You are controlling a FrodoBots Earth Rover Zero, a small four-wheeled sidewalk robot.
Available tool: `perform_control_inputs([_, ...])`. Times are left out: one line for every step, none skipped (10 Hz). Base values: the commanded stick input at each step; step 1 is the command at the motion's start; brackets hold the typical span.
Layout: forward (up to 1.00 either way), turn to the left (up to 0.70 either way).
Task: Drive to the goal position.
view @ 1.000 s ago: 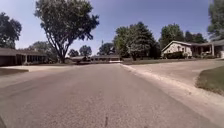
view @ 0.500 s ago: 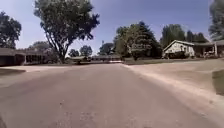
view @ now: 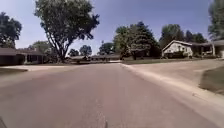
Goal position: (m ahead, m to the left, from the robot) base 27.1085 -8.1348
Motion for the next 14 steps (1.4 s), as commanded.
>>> perform_control_inputs([0.50, 0.00])
perform_control_inputs([0.50, 0.00])
perform_control_inputs([0.50, 0.00])
perform_control_inputs([0.50, 0.00])
perform_control_inputs([0.50, 0.00])
perform_control_inputs([0.50, 0.00])
perform_control_inputs([0.50, 0.00])
perform_control_inputs([0.50, 0.00])
perform_control_inputs([0.50, 0.00])
perform_control_inputs([0.50, 0.00])
perform_control_inputs([0.50, 0.00])
perform_control_inputs([0.50, 0.00])
perform_control_inputs([0.50, 0.00])
perform_control_inputs([0.50, 0.00])
